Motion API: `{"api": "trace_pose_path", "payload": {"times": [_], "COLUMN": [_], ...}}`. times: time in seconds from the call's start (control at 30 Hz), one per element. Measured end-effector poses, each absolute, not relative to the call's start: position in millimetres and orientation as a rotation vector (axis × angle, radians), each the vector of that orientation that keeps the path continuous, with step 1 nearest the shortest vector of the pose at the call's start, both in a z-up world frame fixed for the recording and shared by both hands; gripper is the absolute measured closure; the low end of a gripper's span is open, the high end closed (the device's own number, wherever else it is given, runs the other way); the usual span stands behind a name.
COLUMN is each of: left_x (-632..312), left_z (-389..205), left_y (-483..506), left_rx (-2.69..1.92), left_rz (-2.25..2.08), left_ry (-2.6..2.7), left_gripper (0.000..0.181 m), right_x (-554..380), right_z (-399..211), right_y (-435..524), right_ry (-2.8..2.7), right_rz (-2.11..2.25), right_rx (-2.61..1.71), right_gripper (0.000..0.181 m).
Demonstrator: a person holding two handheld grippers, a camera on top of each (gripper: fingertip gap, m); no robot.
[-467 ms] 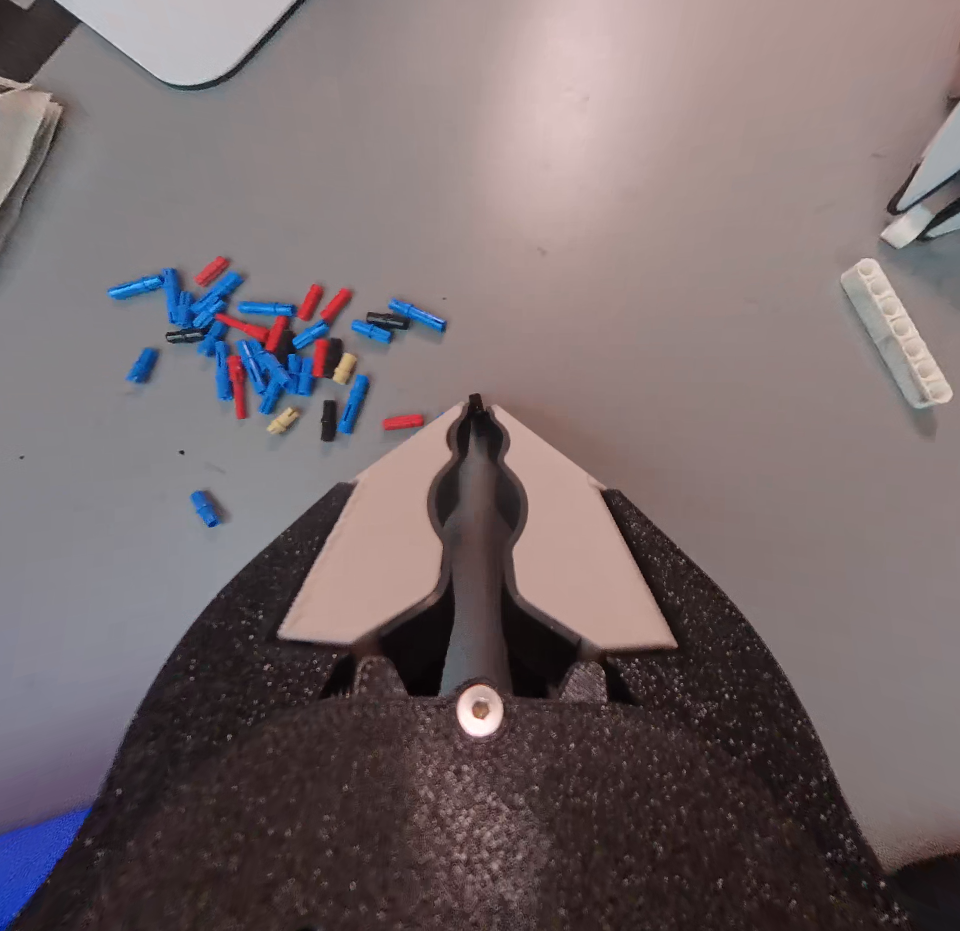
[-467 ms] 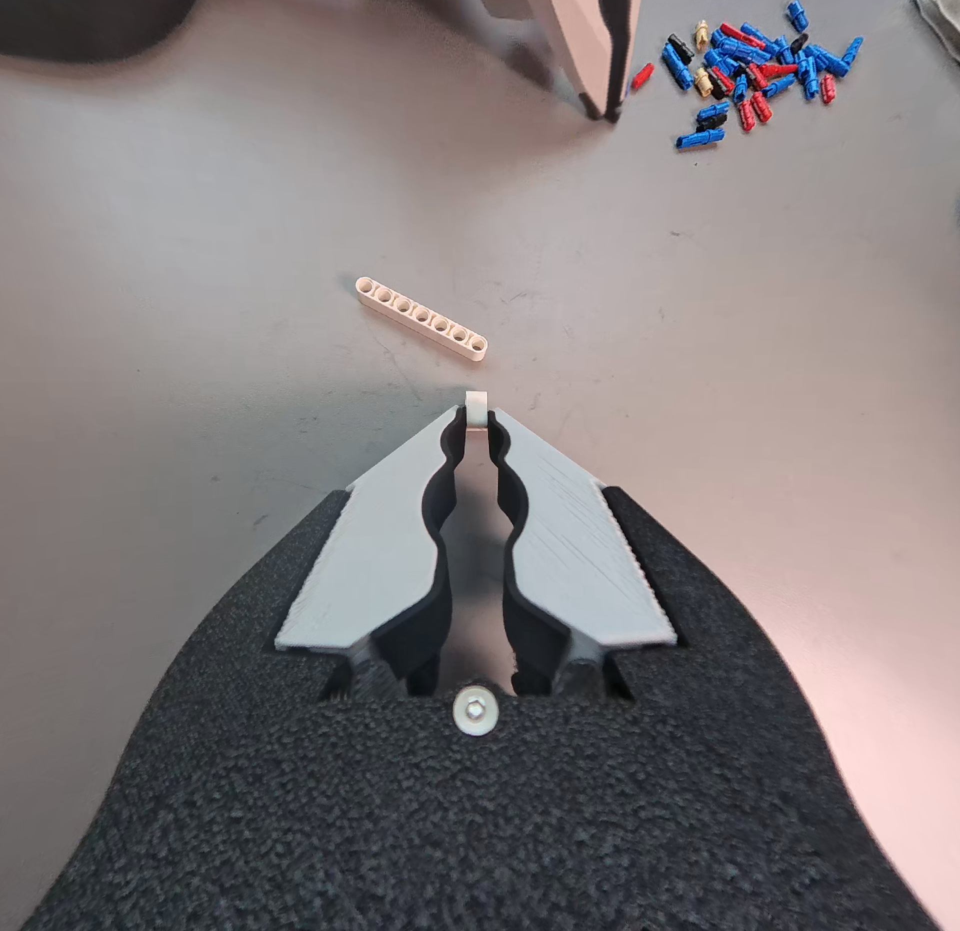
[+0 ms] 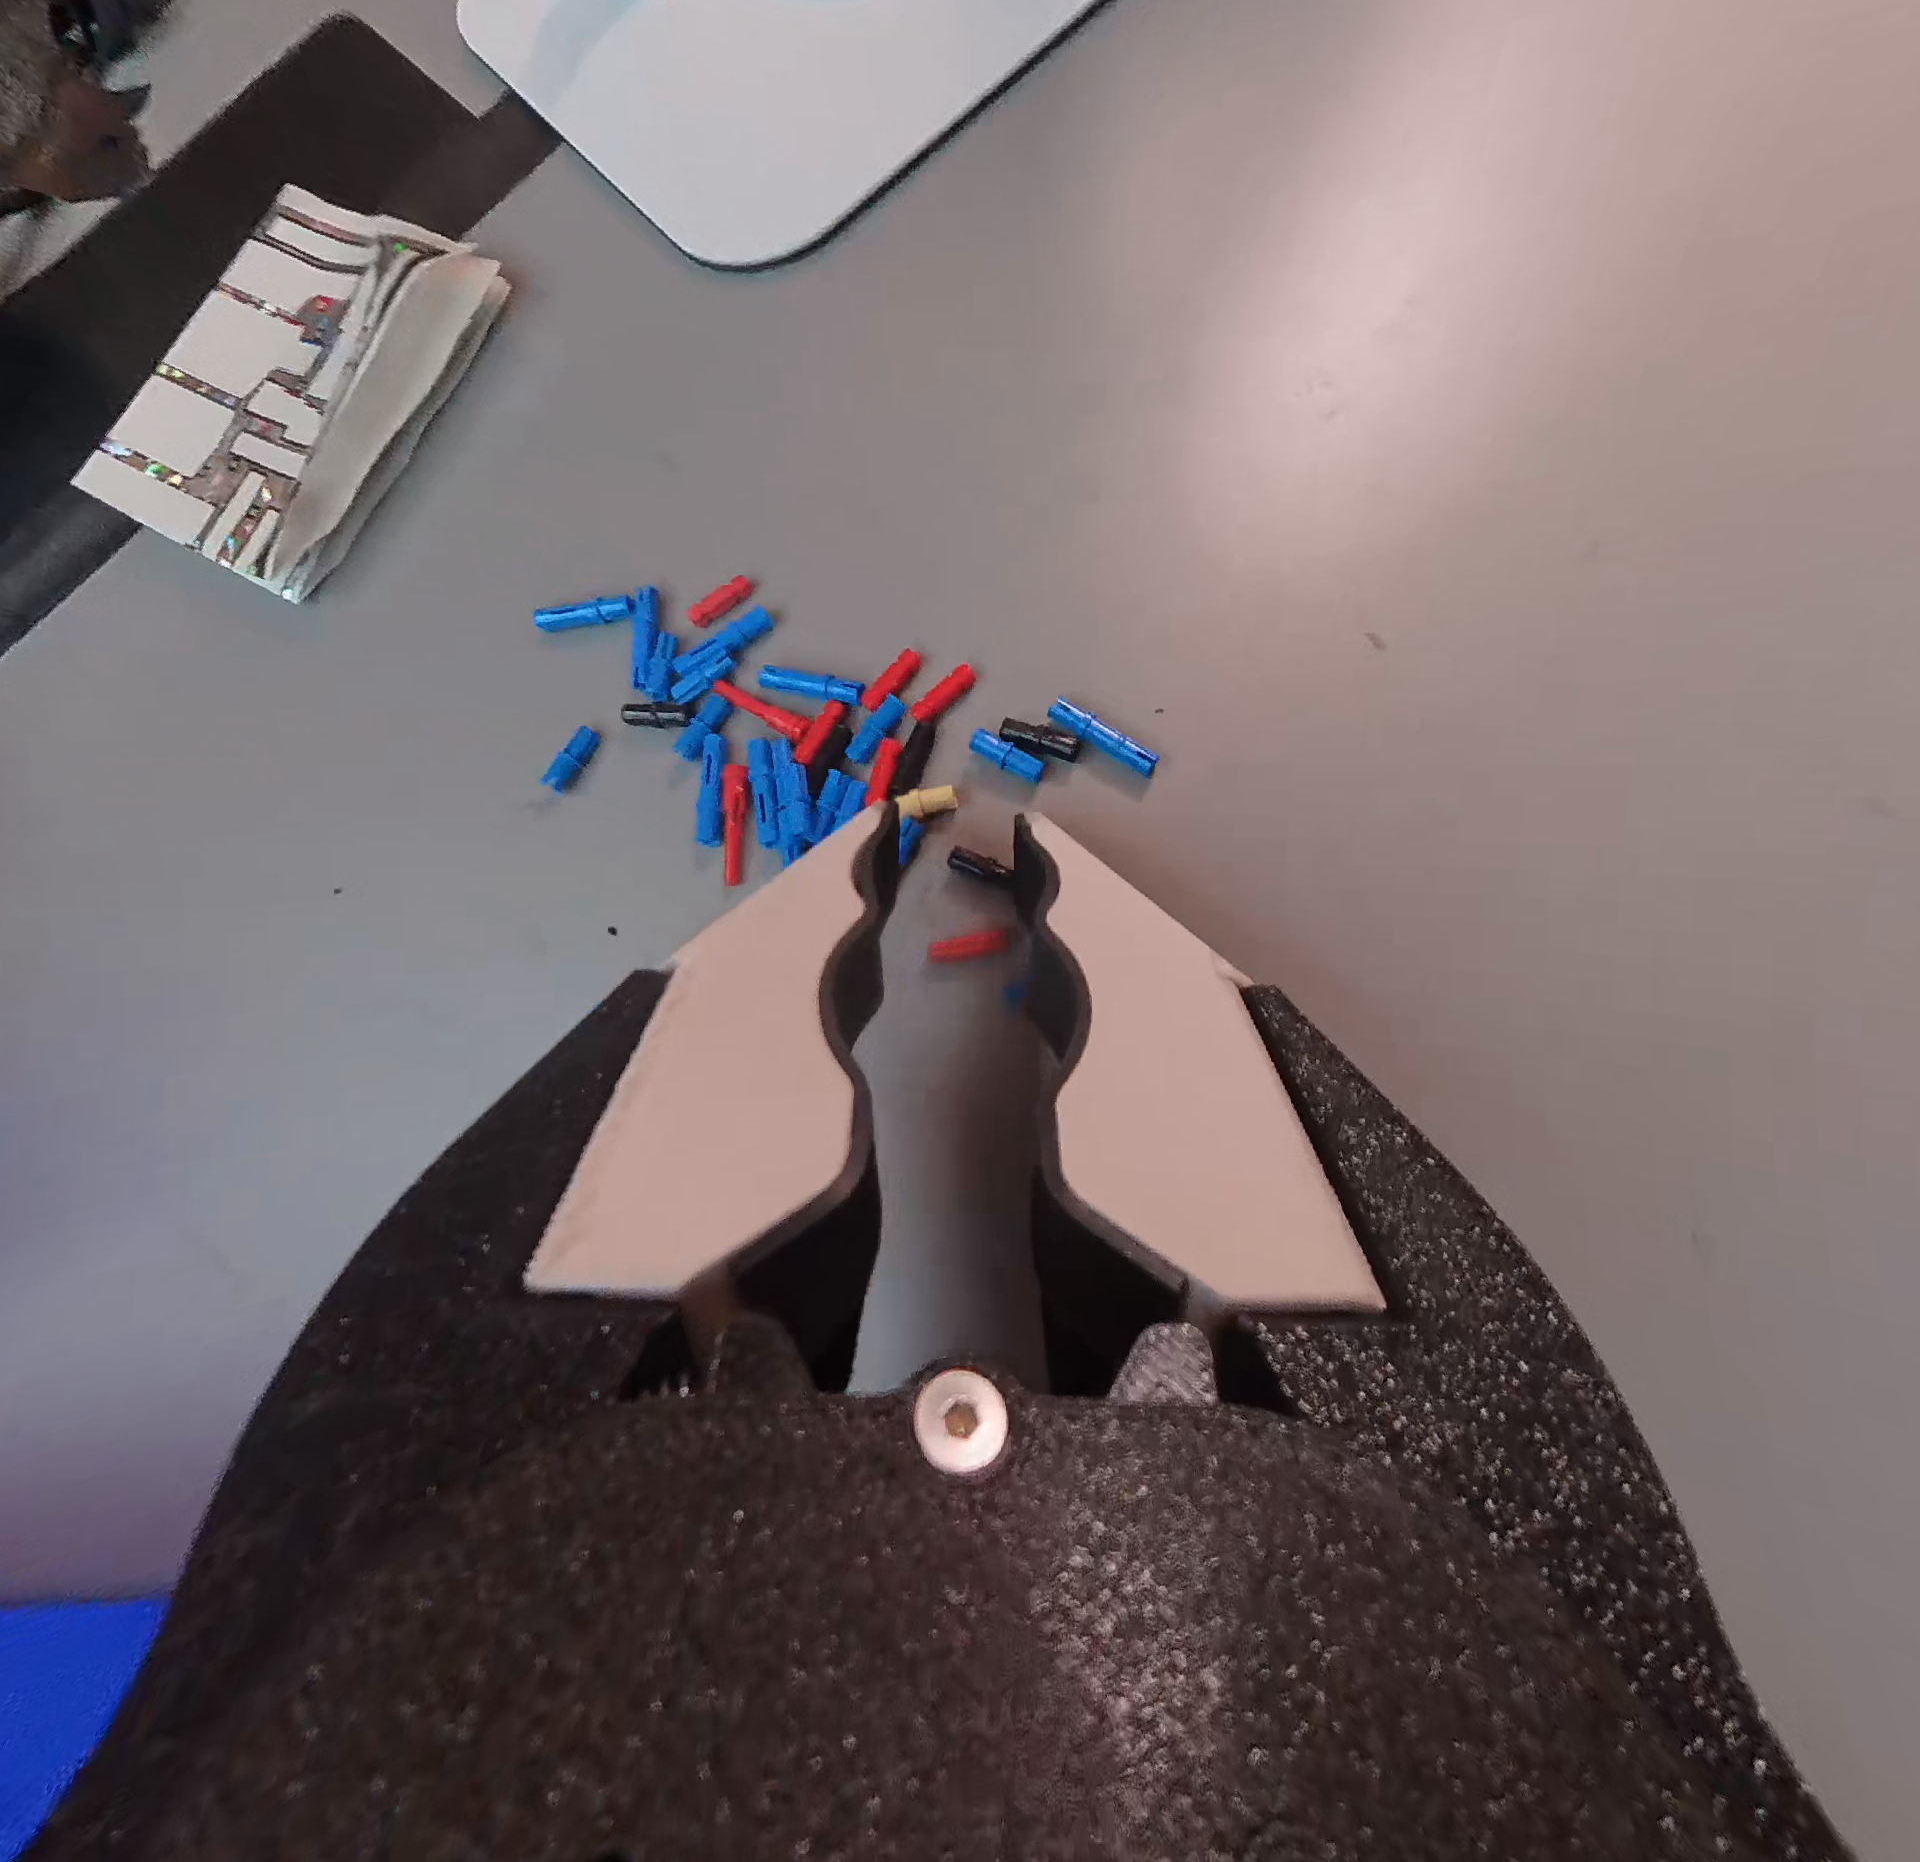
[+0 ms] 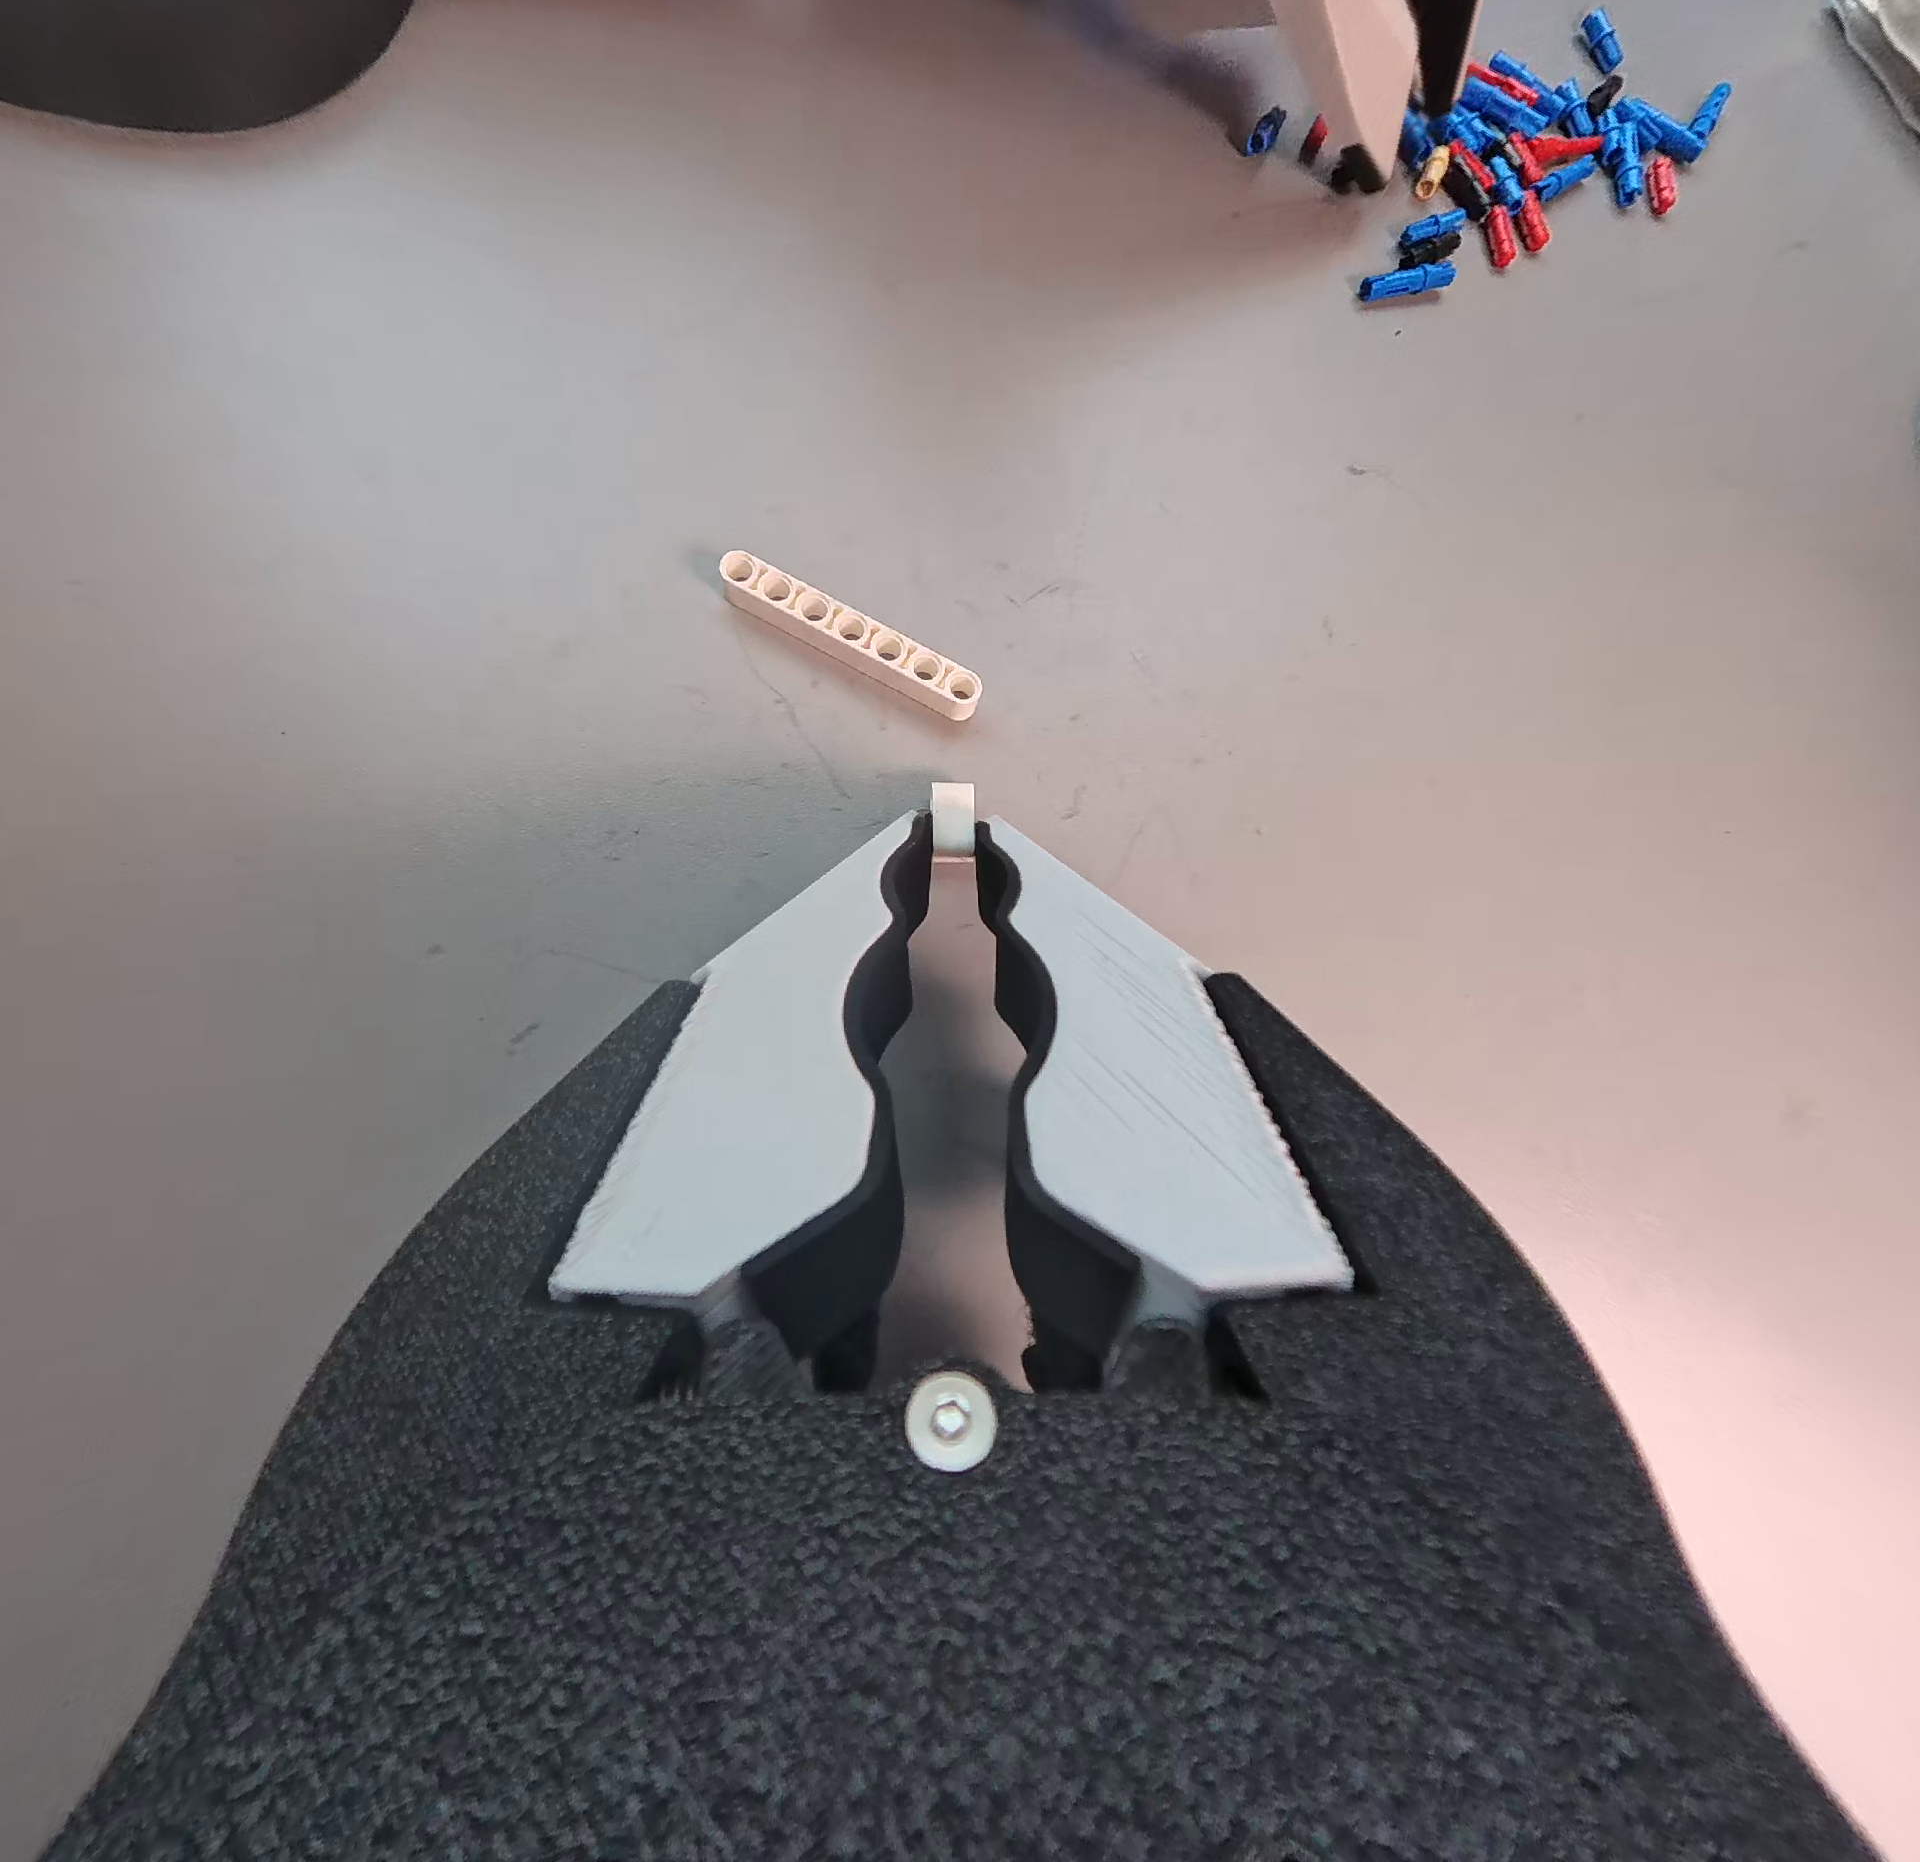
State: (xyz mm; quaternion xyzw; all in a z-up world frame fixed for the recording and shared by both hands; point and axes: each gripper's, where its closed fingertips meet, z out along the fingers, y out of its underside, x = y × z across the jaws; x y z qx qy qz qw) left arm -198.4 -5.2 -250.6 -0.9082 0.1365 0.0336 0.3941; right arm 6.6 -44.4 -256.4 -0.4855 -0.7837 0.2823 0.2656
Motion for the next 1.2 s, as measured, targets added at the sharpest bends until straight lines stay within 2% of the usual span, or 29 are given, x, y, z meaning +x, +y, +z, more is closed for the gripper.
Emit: {"api": "trace_pose_path", "payload": {"times": [0.03,0.17,0.4,0.57,0.73,0.87,0.93,1.1,1.2], "left_x": [-199,-179,-42,-13,-8,-20,-55,-233,-321], "left_z": [-244,-207,-169,-173,-174,-164,-155,-110,-120], "left_y": [-4,-5,-36,-36,-37,-37,-29,-57,-107], "left_rx": [-2.274,-2.126,-1.874,-1.873,-1.872,-1.874,-1.909,-1.994,-2.146], "left_rz": [0.088,-0.121,-1.160,-1.315,-1.339,-1.176,-0.847,0.250,0.556], "left_ry": [0.322,0.245,0.281,0.268,0.259,0.304,0.303,0.063,-0.197], "left_gripper": [0.160,0.157,0.159,0.161,0.174,0.175,0.176,0.174,0.174], "right_x": [7,2,-11,-13,-14,-17,-16,-6,-7], "right_z": [-256,-245,-189,-174,-177,-170,-174,-218,-230], "right_y": [-44,-40,-35,-37,-41,-40,-37,-45,-54], "right_ry": [-2.113,-2.038,-1.773,-1.705,-1.724,-1.670,-1.690,-1.917,-2.010], "right_rz": [0.763,0.801,0.899,0.876,0.854,0.865,0.869,0.891,0.926], "right_rx": [-1.311,-1.300,-1.112,-1.035,-1.014,-1.008,-1.051,-1.194,-1.229], "right_gripper": [0.174,0.174,0.174,0.174,0.174,0.174,0.163,0.155,0.154]}}
